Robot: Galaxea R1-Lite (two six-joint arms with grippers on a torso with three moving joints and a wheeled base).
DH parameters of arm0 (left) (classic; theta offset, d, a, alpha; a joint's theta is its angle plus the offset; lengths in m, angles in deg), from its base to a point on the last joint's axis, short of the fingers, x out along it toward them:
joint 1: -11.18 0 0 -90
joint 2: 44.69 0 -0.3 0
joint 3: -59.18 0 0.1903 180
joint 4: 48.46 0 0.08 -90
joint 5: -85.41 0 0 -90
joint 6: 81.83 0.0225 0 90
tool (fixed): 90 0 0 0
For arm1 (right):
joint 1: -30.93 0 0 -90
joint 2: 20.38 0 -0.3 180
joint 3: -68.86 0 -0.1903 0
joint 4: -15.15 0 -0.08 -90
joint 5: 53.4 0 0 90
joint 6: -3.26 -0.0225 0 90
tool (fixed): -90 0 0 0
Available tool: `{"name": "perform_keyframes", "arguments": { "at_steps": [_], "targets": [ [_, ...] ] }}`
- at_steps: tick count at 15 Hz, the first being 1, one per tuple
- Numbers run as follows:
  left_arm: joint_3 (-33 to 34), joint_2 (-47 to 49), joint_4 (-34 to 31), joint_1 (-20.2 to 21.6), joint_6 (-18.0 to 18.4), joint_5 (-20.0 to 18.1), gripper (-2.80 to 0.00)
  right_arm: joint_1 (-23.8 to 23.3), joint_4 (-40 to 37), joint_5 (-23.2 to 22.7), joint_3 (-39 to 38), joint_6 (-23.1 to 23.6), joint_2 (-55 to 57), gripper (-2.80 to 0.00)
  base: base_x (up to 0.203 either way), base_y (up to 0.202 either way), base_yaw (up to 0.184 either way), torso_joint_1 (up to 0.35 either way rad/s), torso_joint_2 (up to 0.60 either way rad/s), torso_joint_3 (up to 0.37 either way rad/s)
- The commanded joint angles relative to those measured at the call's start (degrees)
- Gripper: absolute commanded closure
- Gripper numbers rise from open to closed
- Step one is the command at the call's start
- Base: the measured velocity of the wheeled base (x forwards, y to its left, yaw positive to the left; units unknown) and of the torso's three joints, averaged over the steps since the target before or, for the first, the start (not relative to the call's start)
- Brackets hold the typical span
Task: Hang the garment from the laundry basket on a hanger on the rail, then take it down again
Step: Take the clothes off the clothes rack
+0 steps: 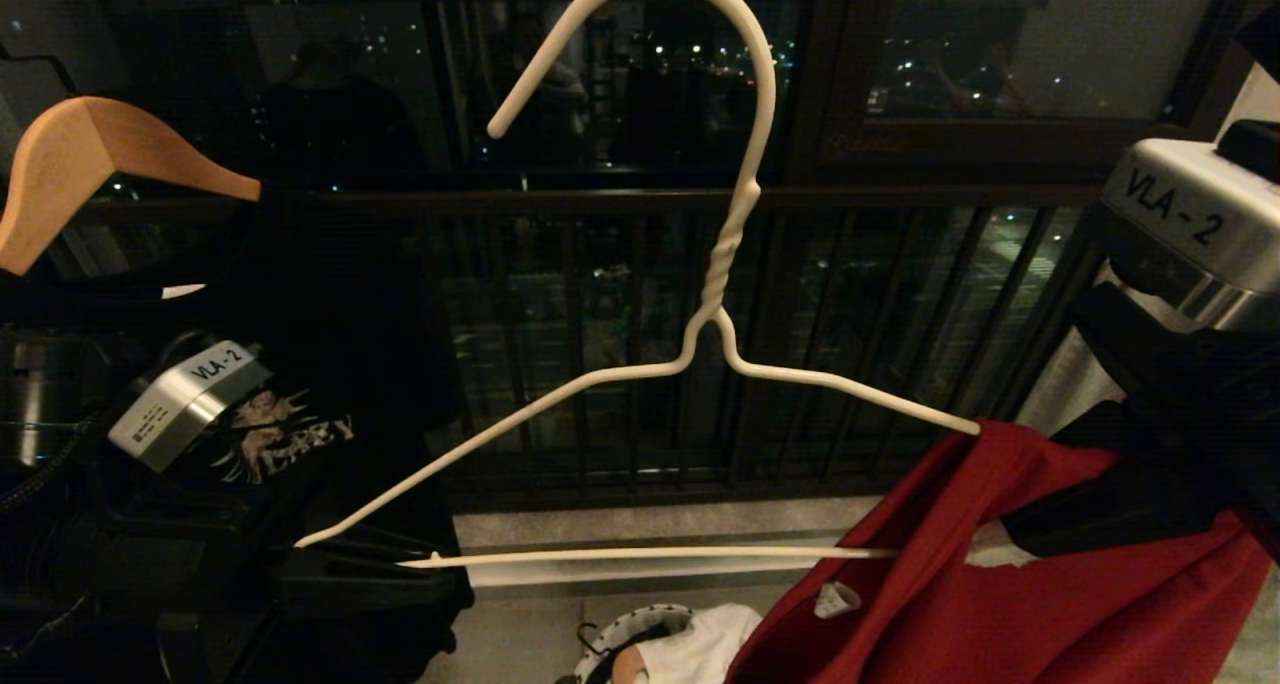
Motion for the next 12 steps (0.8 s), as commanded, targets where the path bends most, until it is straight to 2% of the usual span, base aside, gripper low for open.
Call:
{"name": "perform_keyframes", "arguments": {
  "at_steps": [1, 6, 7, 9, 10, 12],
  "targets": [
    [0.0, 0.0, 0.1, 0.0, 0.1, -0.4, 0.00, 0.0, -0.2, -0.2, 0.0, 0.2, 0.1, 0.00, 0.000, 0.000, 0.000, 0.000, 0.00, 0.000],
    [0.0, 0.9, 0.6, 0.0, 0.1, -0.7, 0.00, 0.0, -0.2, -0.2, -0.1, 0.1, 0.6, 0.00, 0.000, 0.000, 0.000, 0.000, 0.00, 0.000],
    [0.5, 2.1, 2.2, 0.0, 0.1, -1.2, 0.00, 0.0, -0.2, -0.1, -0.1, 0.1, 0.9, 0.00, 0.000, 0.000, 0.000, 0.000, 0.00, 0.000],
    [2.9, 5.4, 10.6, 0.0, -0.2, -4.7, 0.00, -0.4, -0.2, 0.0, -0.1, 0.1, 1.0, 0.00, 0.000, 0.000, 0.000, 0.000, 0.00, 0.000],
    [3.8, 6.6, 13.5, 0.0, -0.5, -5.3, 0.00, -0.7, -0.2, -0.1, -0.2, 0.1, 1.0, 0.00, 0.000, 0.000, 0.000, 0.000, 0.00, 0.000],
    [3.9, 7.0, 13.9, 0.0, -0.6, -5.5, 0.00, -0.9, -0.2, -0.1, -0.2, 0.1, 1.0, 0.00, 0.000, 0.000, 0.000, 0.000, 0.00, 0.000]
  ]
}}
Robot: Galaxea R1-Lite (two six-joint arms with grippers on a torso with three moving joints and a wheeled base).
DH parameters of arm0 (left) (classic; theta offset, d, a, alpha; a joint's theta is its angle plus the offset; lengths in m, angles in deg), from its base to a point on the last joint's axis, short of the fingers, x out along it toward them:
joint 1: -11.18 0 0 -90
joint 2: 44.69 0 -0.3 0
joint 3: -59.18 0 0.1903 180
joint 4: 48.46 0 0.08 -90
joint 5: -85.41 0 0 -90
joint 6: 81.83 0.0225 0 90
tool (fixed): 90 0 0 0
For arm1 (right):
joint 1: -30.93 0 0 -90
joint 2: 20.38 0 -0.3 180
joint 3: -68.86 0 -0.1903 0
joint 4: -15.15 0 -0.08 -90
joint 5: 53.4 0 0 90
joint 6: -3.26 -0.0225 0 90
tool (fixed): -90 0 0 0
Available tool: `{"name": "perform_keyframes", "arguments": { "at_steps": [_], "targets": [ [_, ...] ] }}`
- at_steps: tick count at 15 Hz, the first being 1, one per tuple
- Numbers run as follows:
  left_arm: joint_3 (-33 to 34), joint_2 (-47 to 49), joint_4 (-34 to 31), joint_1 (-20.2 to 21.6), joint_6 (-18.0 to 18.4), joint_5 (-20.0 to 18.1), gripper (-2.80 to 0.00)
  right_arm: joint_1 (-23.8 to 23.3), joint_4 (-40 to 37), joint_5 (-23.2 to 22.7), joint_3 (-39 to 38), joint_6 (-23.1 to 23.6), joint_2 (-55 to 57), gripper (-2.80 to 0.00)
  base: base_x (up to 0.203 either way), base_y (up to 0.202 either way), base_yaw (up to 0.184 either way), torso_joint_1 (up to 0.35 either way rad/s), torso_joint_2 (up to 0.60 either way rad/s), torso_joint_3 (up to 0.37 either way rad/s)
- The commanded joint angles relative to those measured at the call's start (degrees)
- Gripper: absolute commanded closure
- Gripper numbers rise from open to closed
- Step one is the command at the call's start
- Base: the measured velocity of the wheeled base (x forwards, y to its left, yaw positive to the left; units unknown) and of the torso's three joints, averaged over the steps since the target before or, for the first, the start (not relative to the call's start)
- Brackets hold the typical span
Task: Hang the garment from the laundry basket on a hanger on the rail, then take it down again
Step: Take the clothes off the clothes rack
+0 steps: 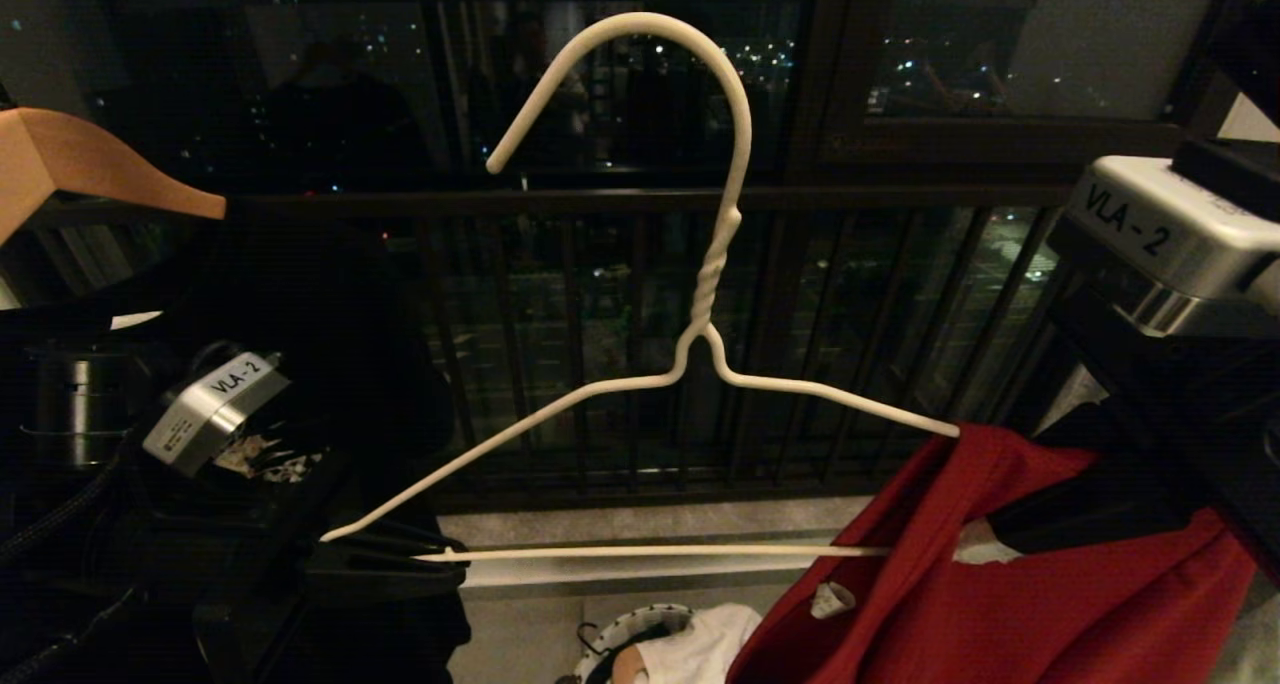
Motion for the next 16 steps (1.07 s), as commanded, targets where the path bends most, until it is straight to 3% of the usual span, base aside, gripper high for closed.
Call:
{"name": "perform_keyframes", "arguments": {
  "at_steps": [1, 6, 7, 16],
  "targets": [
    [0.4, 1.4, 0.3, 0.0, 0.1, -0.5, 0.00, -0.4, -0.4, -0.3, -0.1, 0.2, 0.1, 0.00, 0.000, 0.000, 0.000, 0.000, 0.00, 0.000],
    [0.4, 1.3, 0.4, 0.0, 0.3, -0.6, 0.00, -0.5, -0.4, 0.0, -0.4, 0.4, 0.2, 0.00, 0.000, 0.000, 0.000, 0.000, 0.00, 0.000],
    [0.4, 1.3, 0.4, 0.0, 0.3, -0.6, 0.00, -0.5, -0.4, 0.1, -0.5, 0.6, 0.1, -2.80, 0.000, 0.000, 0.000, 0.000, 0.00, 0.000],
    [0.5, 1.4, 0.4, -0.1, 0.5, -0.6, 0.00, -0.5, -0.3, 0.2, -0.4, 0.2, 0.1, -2.80, 0.000, 0.000, 0.000, 0.000, 0.00, 0.000]
  ]
}}
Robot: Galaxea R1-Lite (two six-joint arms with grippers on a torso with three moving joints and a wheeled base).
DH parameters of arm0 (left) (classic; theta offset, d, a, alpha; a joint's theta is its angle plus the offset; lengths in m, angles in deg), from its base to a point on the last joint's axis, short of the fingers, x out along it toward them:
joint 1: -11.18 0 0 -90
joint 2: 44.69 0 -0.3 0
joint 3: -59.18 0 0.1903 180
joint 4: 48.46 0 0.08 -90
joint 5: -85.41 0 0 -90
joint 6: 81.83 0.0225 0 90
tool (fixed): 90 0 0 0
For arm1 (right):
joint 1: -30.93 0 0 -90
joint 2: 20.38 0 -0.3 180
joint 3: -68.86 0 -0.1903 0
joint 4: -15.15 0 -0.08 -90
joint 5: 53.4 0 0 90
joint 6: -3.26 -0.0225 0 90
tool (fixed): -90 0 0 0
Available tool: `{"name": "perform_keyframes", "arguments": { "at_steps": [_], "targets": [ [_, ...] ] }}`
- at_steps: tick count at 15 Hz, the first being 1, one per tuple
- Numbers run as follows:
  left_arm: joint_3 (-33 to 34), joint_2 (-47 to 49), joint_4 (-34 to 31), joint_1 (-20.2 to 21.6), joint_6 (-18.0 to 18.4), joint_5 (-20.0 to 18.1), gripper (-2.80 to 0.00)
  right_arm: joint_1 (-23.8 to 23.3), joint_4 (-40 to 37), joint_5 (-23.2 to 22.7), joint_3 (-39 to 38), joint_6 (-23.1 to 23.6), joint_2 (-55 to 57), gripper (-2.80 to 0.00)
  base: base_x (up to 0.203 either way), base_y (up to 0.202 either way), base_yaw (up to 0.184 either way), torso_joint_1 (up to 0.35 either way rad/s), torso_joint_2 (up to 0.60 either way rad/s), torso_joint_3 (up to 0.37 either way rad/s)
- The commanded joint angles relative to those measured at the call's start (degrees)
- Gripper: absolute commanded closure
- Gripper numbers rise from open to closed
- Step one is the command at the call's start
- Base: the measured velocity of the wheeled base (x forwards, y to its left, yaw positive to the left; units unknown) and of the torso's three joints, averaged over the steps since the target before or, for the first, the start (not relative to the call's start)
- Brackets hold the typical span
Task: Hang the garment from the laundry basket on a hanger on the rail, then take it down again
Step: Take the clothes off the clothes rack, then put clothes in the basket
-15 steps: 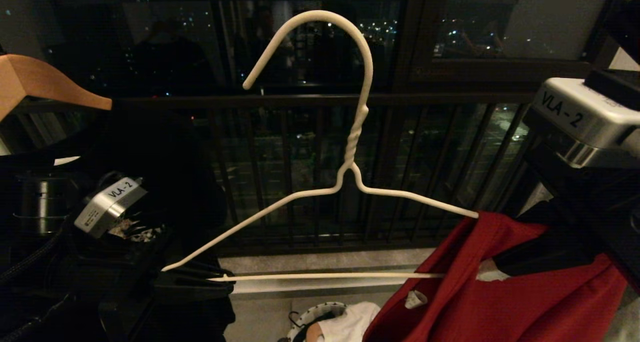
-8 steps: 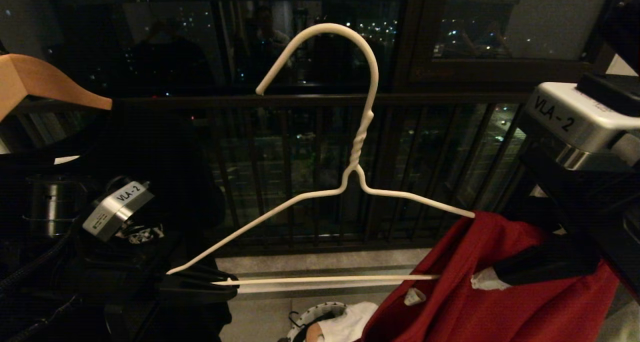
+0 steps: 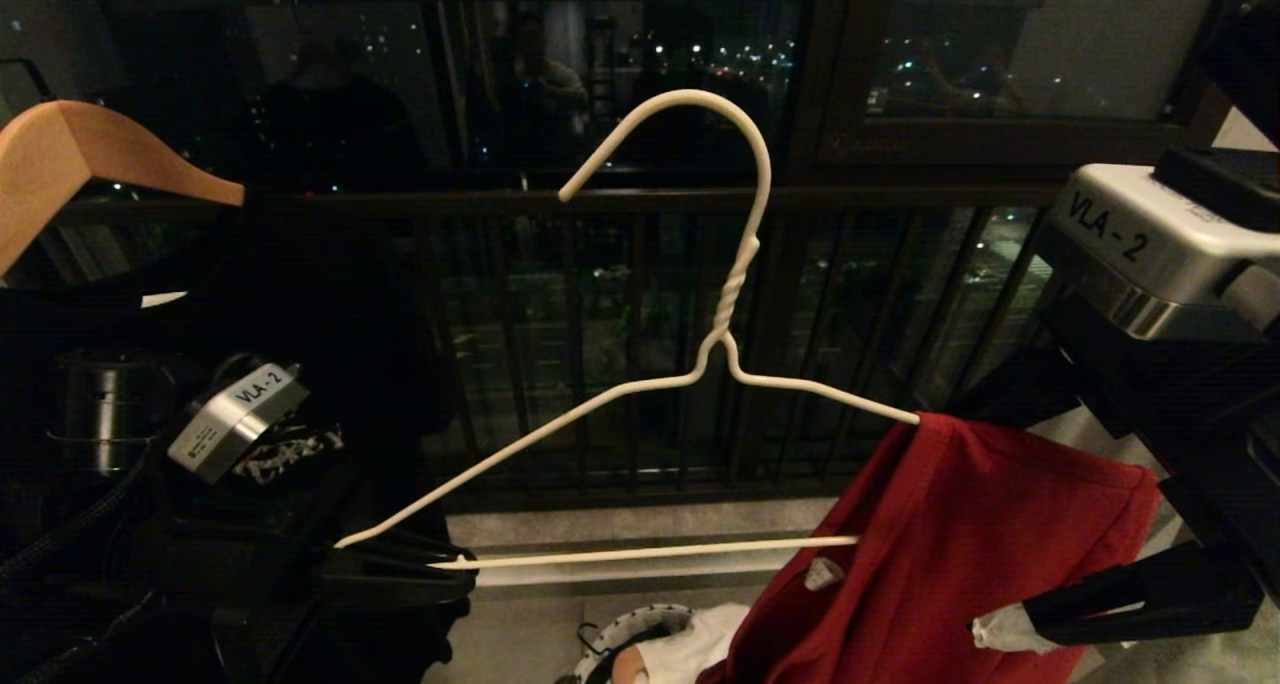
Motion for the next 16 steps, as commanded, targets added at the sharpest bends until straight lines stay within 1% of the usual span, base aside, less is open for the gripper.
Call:
{"name": "perform_keyframes", "arguments": {
  "at_steps": [1, 6, 16],
  "targets": [
    [0.0, 0.1, 0.2, 0.0, 0.1, -0.5, 0.00, 0.0, -0.3, -0.1, 0.0, 0.2, 0.0, -2.80, 0.000, 0.000, 0.000, 0.000, 0.00, 0.000],
    [0.0, 0.0, 0.3, 0.0, 0.0, -0.6, 0.00, -0.8, 1.7, -0.1, 0.0, -0.8, 0.6, -2.80, 0.000, 0.000, 0.000, 0.000, 0.00, 0.000],
    [-0.4, 0.3, 0.3, 0.6, -0.2, -0.6, 0.00, -2.9, 2.0, -0.2, 0.1, -1.2, 2.8, -2.80, 0.000, 0.000, 0.000, 0.000, 0.00, 0.000]
  ]
}}
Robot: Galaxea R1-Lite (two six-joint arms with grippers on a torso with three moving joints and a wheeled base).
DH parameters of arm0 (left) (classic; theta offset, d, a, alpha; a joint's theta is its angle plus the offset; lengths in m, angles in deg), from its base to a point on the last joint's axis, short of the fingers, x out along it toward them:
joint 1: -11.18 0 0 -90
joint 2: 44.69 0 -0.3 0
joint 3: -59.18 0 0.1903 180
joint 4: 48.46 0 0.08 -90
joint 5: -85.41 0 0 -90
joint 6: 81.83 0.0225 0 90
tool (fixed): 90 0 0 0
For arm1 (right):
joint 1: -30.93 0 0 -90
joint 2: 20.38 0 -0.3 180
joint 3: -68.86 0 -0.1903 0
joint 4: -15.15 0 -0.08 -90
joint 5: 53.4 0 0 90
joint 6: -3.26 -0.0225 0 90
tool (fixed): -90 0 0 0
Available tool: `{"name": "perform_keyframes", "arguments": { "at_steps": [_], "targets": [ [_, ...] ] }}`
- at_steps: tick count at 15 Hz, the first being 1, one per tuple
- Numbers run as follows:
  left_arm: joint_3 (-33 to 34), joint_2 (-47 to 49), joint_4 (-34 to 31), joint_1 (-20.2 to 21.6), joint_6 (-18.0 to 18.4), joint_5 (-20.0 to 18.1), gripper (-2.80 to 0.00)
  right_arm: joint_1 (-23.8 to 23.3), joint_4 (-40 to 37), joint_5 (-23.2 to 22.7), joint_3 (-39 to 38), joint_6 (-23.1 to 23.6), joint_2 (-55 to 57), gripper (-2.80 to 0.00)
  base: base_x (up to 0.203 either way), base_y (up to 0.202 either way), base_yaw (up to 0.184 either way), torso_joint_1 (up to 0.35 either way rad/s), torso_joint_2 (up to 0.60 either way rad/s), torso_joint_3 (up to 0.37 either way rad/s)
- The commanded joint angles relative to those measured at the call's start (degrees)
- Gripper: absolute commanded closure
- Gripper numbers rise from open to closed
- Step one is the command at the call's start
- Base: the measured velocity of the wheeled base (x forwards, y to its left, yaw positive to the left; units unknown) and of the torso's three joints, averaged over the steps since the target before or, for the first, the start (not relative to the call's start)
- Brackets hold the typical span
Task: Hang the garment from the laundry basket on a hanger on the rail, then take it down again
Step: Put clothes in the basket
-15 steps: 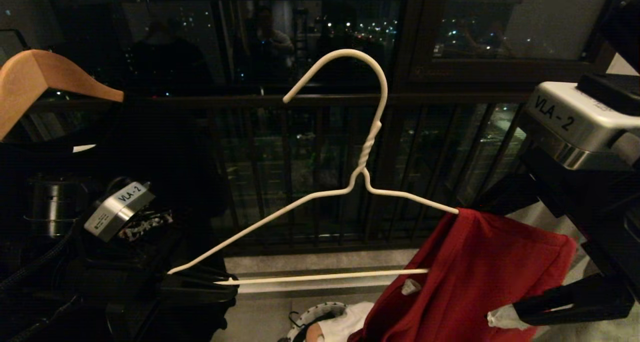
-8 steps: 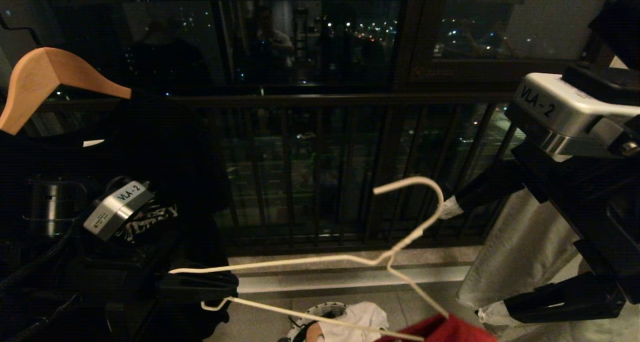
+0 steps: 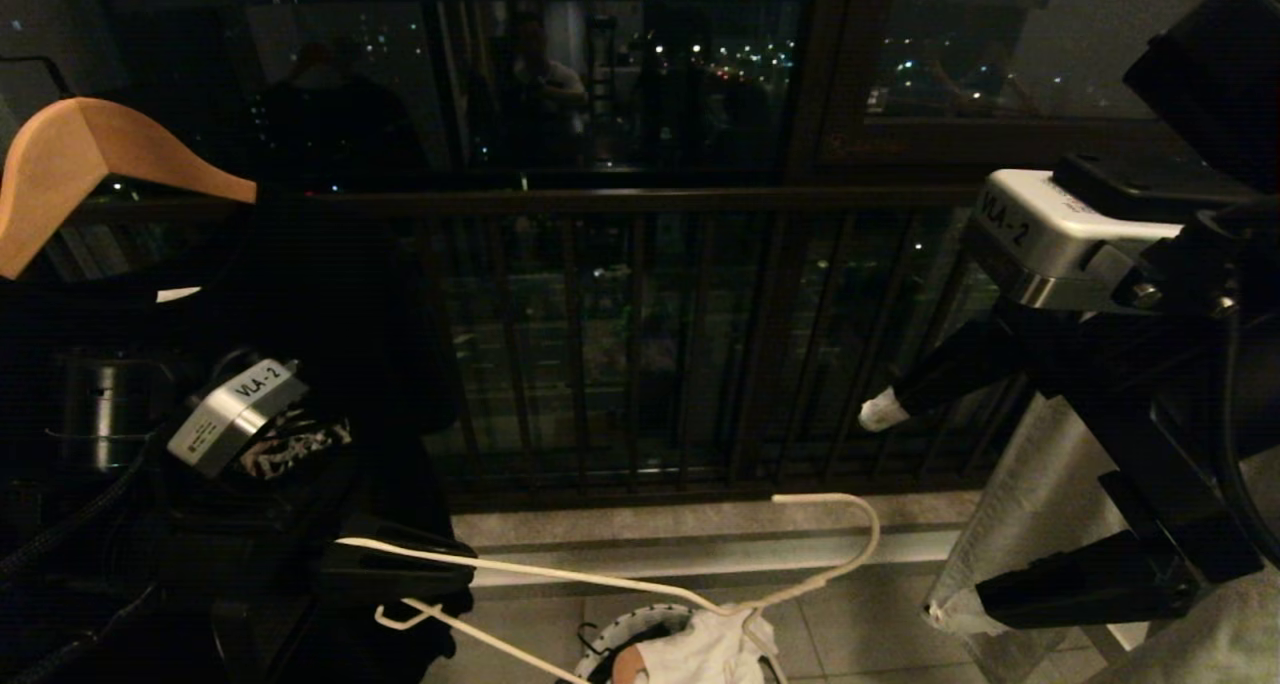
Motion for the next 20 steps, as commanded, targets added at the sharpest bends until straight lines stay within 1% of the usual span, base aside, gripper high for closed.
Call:
{"name": "perform_keyframes", "arguments": {
  "at_steps": [1, 3, 4, 9, 13, 14, 15, 18, 20],
  "targets": [
    [-0.2, 0.1, 0.1, 0.9, 0.1, -0.4, 0.00, -0.9, -0.4, -0.2, 0.1, 0.1, 0.2, -2.80, 0.000, 0.000, 0.000, 0.000, 0.00, 0.000],
    [-0.7, 0.1, 0.1, 2.0, 0.0, -0.4, 0.00, -1.4, -0.4, -0.3, 0.1, -2.9, 0.2, -2.80, 0.000, 0.000, 0.000, 0.000, 0.00, 0.000],
    [-0.9, 0.1, 0.1, 2.3, 0.0, -0.4, 0.00, -2.2, -0.4, -0.3, 0.0, -3.6, 0.3, -2.80, 0.000, 0.000, 0.000, 0.000, 0.00, 0.000],
    [-1.5, -0.2, 0.1, 3.4, 0.0, -0.4, 0.00, -4.2, -0.3, -0.5, 0.0, -5.4, 0.2, -2.80, 0.000, 0.000, 0.000, 0.000, 0.00, 0.000],
    [-1.6, -1.3, 0.1, 4.2, -0.4, -0.4, 0.00, -5.5, -0.3, -1.2, -0.2, -5.5, 0.2, -2.80, 0.000, 0.000, 0.000, 0.000, 0.00, 0.000],
    [-1.6, -1.7, 0.1, 4.3, -0.5, -0.4, 0.00, -5.7, -0.3, -1.7, -1.0, -5.4, 0.0, 0.00, 0.000, 0.000, 0.000, 0.000, 0.00, 0.000],
    [-1.7, -2.1, 0.1, 4.7, -0.7, -0.4, 0.00, -6.0, -0.2, -2.5, -1.8, -5.3, -0.3, 0.00, 0.000, 0.000, 0.000, 0.000, 0.00, 0.000],
    [-2.1, -3.1, 0.1, 6.0, -1.4, -0.4, 0.00, -6.0, -0.3, -2.6, -4.4, -5.5, -1.4, 0.00, 0.000, 0.000, 0.000, 0.000, 0.00, 0.000],
    [-2.2, -4.3, 0.1, 6.1, -2.6, -0.4, 0.00, -6.0, -0.2, -2.6, -7.4, -5.5, -2.4, 0.00, 0.000, 0.000, 0.000, 0.000, 0.00, 0.000]
  ]
}}
